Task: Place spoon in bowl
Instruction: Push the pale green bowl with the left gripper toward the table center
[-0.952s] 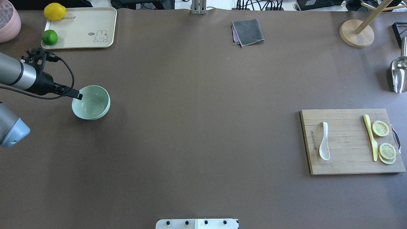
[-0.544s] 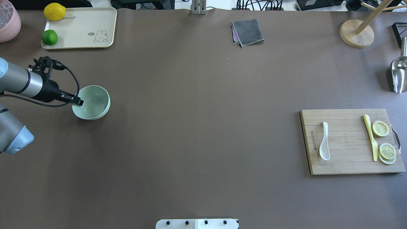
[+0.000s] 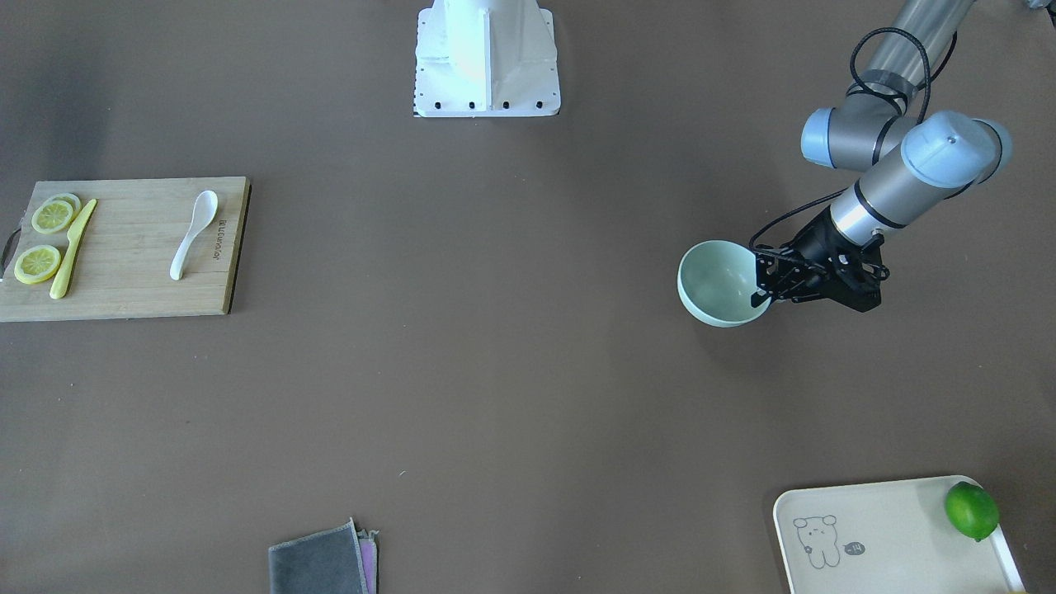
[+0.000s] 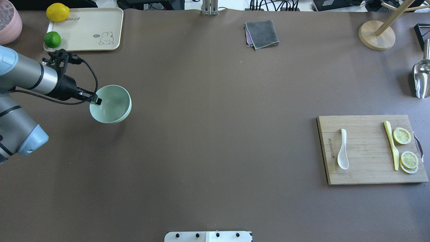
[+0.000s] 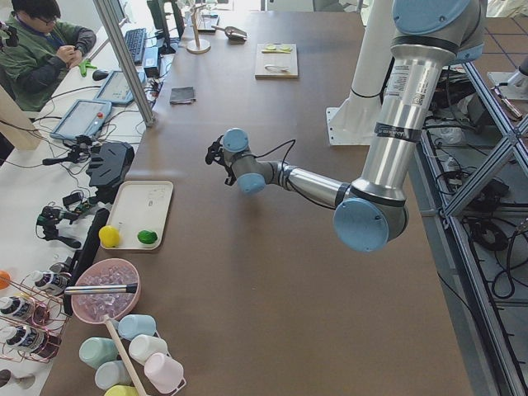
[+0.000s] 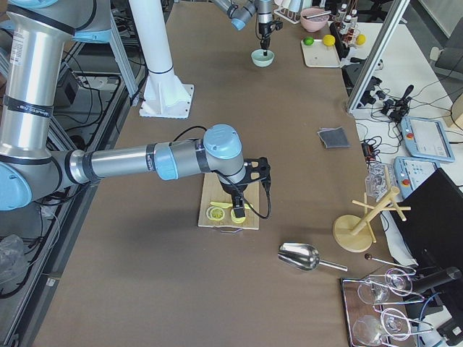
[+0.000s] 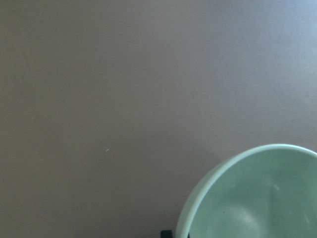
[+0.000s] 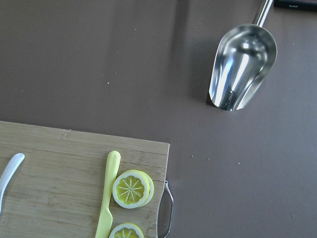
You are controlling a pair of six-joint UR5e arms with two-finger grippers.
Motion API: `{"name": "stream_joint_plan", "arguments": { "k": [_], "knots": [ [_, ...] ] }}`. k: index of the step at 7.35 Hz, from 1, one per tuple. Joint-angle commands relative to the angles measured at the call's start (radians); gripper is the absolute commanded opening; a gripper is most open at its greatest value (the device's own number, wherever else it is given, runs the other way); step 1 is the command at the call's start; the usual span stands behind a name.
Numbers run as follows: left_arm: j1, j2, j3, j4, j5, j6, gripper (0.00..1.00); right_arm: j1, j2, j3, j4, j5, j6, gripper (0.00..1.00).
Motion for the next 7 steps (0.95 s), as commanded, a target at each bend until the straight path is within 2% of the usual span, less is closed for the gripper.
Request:
{"name": "stream_joint_plan", "arguments": {
  "k": [1,3,4,5,7],
  "knots": [
    [0.076,-0.130,-0.077,0.127,0.012,-0.187,0.00,0.000,-0.006,0.000,-0.001,0.002,0.003,1.00],
    [0.257,-0.254,-0.081,0.293,0.232,-0.234,0.00,0.000,-0.010,0.000,0.001,0.001,0.026,1.00],
    [0.323,-0.293,-0.070,0.348,0.306,-0.237,0.00,0.000,-0.010,0.000,0.001,0.002,0.026,1.00],
    [0.352,-0.331,-0.026,0.352,0.340,-0.265,0.00,0.000,-0.010,0.000,0.001,0.004,0.026,1.00],
    [0.365,-0.361,0.028,0.350,0.346,-0.267,0.00,0.000,-0.008,0.000,0.001,0.004,0.027,1.00]
  ]
}}
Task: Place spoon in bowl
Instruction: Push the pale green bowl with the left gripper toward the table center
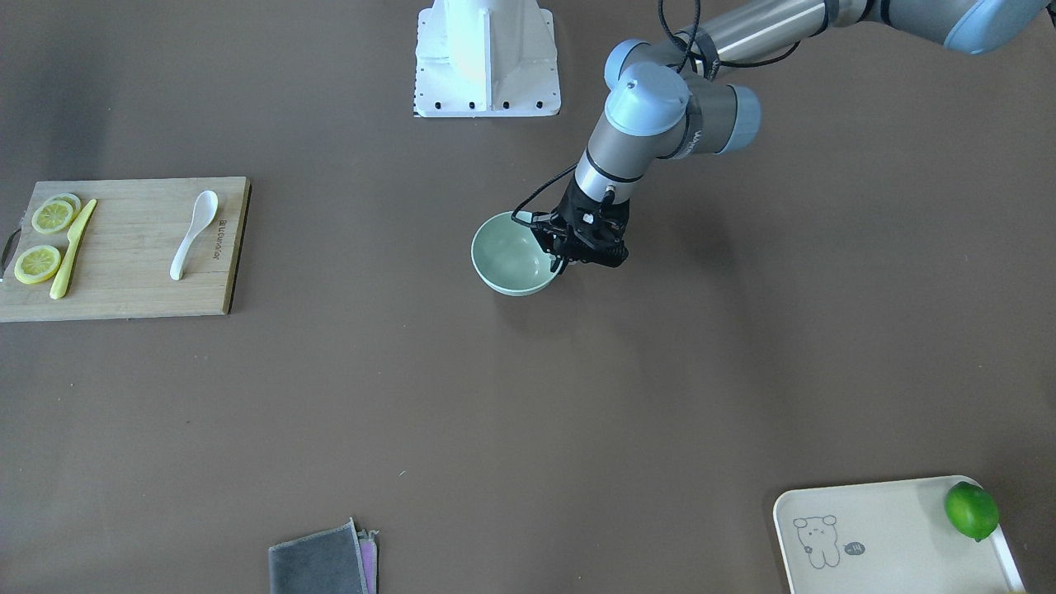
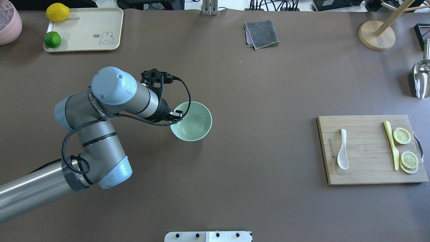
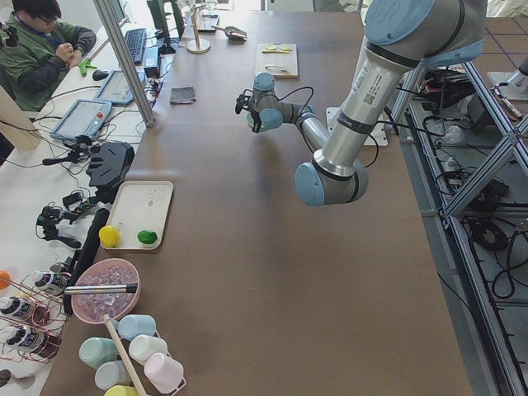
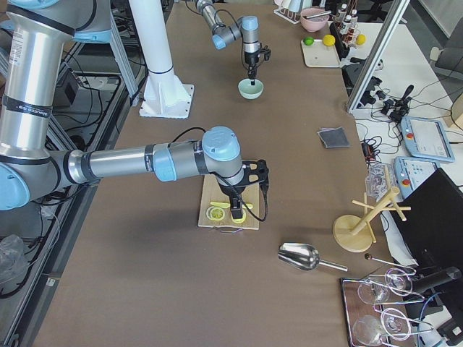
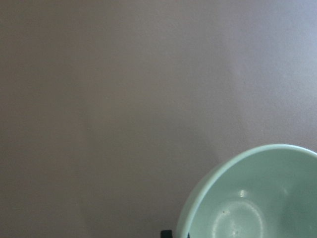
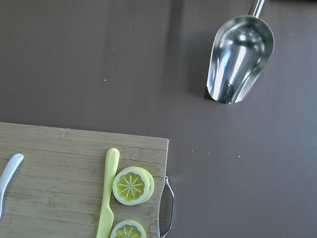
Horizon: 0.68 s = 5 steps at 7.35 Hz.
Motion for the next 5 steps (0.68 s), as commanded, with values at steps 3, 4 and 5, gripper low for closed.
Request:
{"name": "stream_joint_plan", "arguments": {
  "k": [3,4,5],
  "knots": [
    [0.006,-0.022,-0.006,0.000,0.015,0.007,0.98,0.000,0.001,0.002,0.014,0.000,0.015,1.00],
    [-0.074,-0.011,-0.062,0.047,-0.035,0.056,0.99,-0.008,0.007,0.003,0.015,0.000,0.096,1.00],
    [-0.192,-0.008,-0.116,0.175,-0.159,0.173,0.99,-0.029,0.007,0.005,0.044,0.000,0.160,1.00]
  ]
}}
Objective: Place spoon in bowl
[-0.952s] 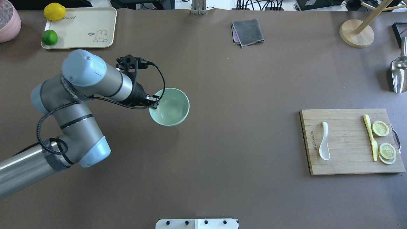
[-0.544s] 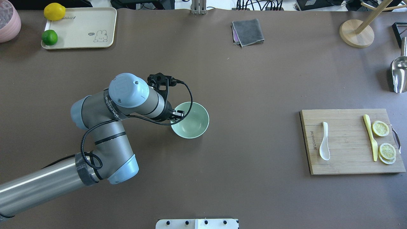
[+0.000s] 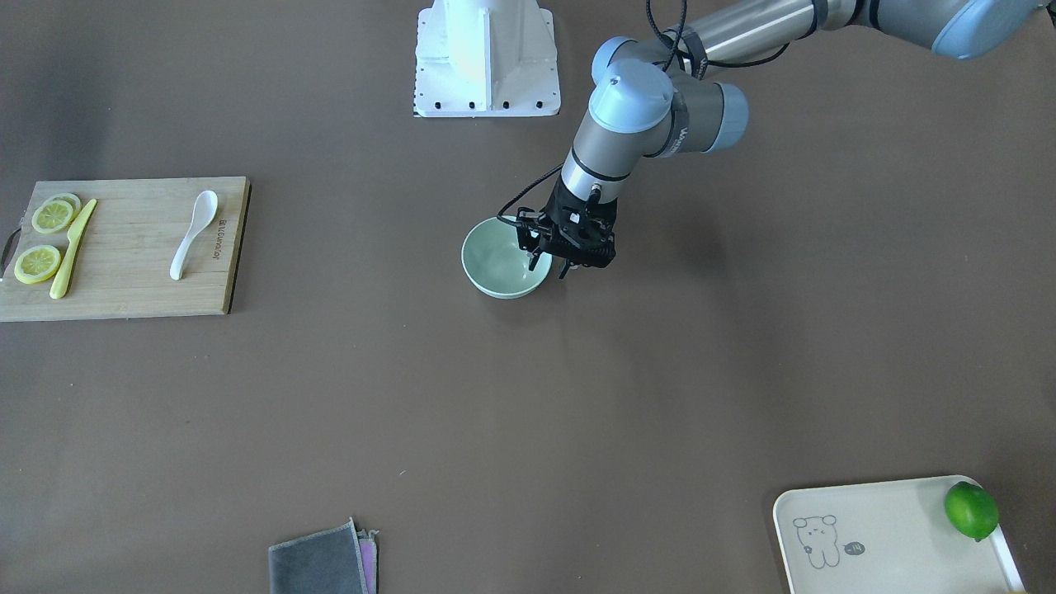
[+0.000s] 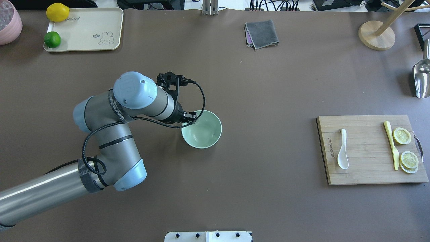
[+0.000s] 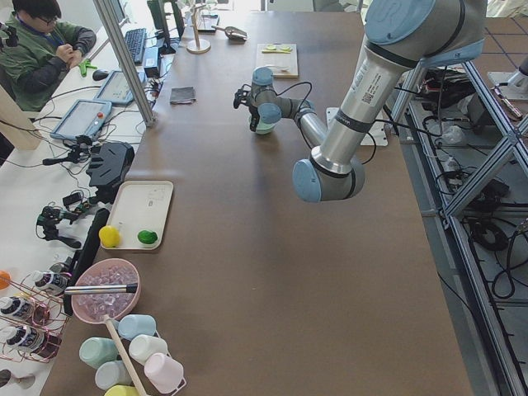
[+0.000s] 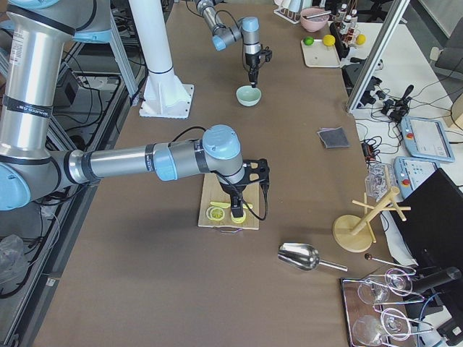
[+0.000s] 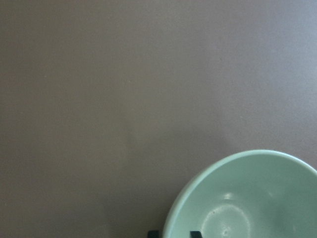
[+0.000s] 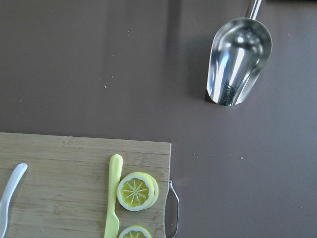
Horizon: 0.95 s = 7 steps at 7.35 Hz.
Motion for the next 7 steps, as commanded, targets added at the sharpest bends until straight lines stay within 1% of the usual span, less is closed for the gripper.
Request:
{"name": "stream_joint_plan", "arguments": {
  "k": [1,2,3,4,5,6,7],
  "knots": [
    [-0.239,0.087,-0.151,0.210,-0.198,0.273,0.99,-0.061,0.002,0.003,0.089,-0.008,0.186,0.99],
    [-0.389,0.157,-0.168,0.249,-0.304,0.478,0.99,-0.119,-0.004,0.003,0.158,-0.023,0.301,0.99],
    [-0.518,0.245,-0.161,0.263,-0.360,0.678,0.99,-0.184,-0.006,0.003,0.217,-0.056,0.397,0.99],
    [-0.610,0.314,-0.138,0.263,-0.363,0.850,0.99,-0.256,-0.006,0.003,0.266,-0.099,0.499,0.99],
    [-0.673,0.348,-0.118,0.263,-0.365,0.956,0.99,-0.348,-0.007,0.003,0.333,-0.154,0.625,0.99],
    [-0.686,0.365,-0.107,0.263,-0.365,0.994,0.99,-0.456,-0.007,0.003,0.390,-0.231,0.769,0.98],
    [-0.686,0.391,-0.102,0.249,-0.365,0.996,0.99,-0.584,-0.004,0.003,0.436,-0.347,0.907,0.98]
  ]
}}
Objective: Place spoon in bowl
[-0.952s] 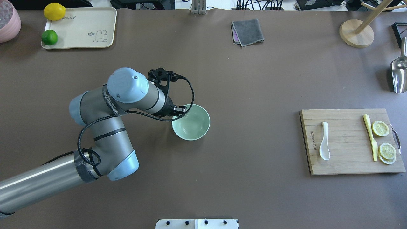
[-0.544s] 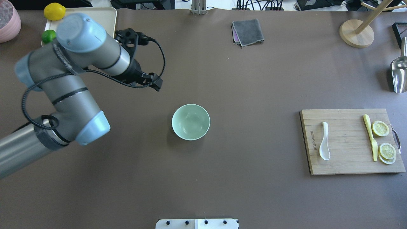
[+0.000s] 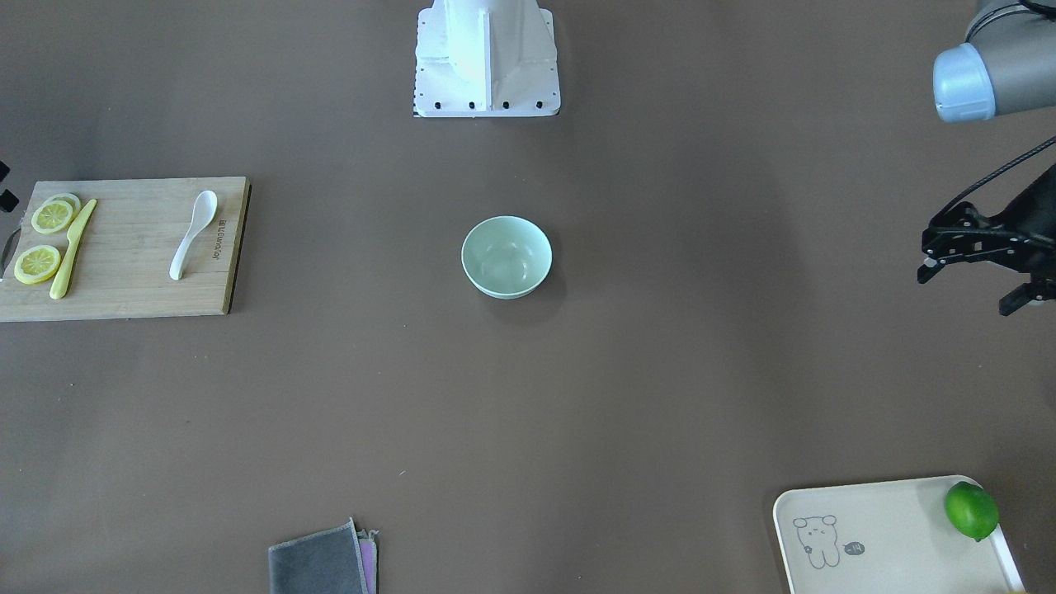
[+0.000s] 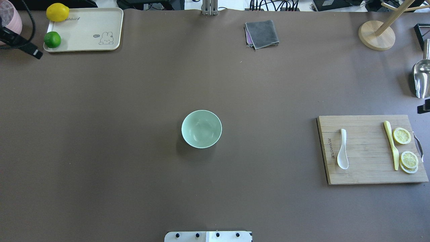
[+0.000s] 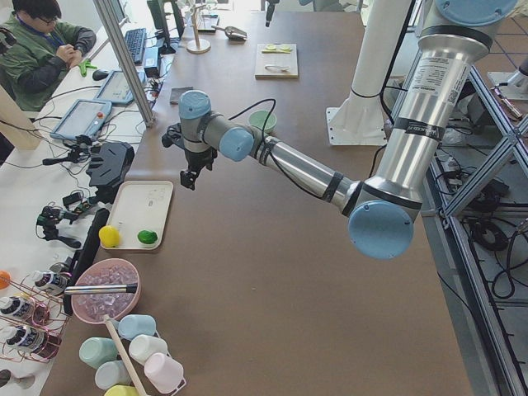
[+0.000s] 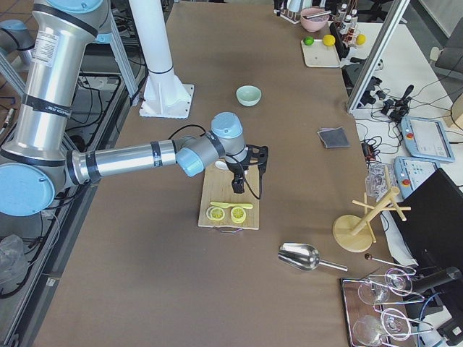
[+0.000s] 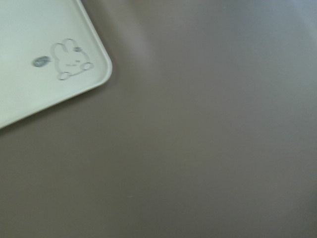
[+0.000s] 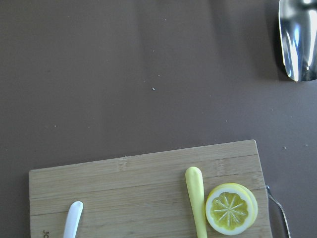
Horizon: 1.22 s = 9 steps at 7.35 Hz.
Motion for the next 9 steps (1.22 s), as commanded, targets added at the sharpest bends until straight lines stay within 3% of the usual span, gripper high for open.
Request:
{"name": "stream_joint_plan", "arguments": {
  "k": [1,3,4,6,9],
  "knots": [
    [-0.027,0.044,0.009,-0.015,-0.002,0.039,0.99,-0.275,0.010,0.000,0.075,-0.241,0.285,0.98],
    [-0.038,0.044,0.008,-0.015,0.000,0.038,0.99,-0.464,0.054,-0.006,0.075,-0.401,0.443,0.97],
    [-0.038,0.044,0.008,-0.015,0.000,0.038,0.99,-0.514,0.060,-0.008,0.075,-0.440,0.473,0.92],
    [-0.038,0.046,0.008,-0.015,0.000,0.038,0.99,-0.553,0.062,-0.024,0.078,-0.469,0.487,0.64],
    [-0.039,0.046,0.006,-0.015,0.000,0.038,0.99,-0.553,0.163,-0.099,0.072,-0.472,0.497,0.61]
  ]
}}
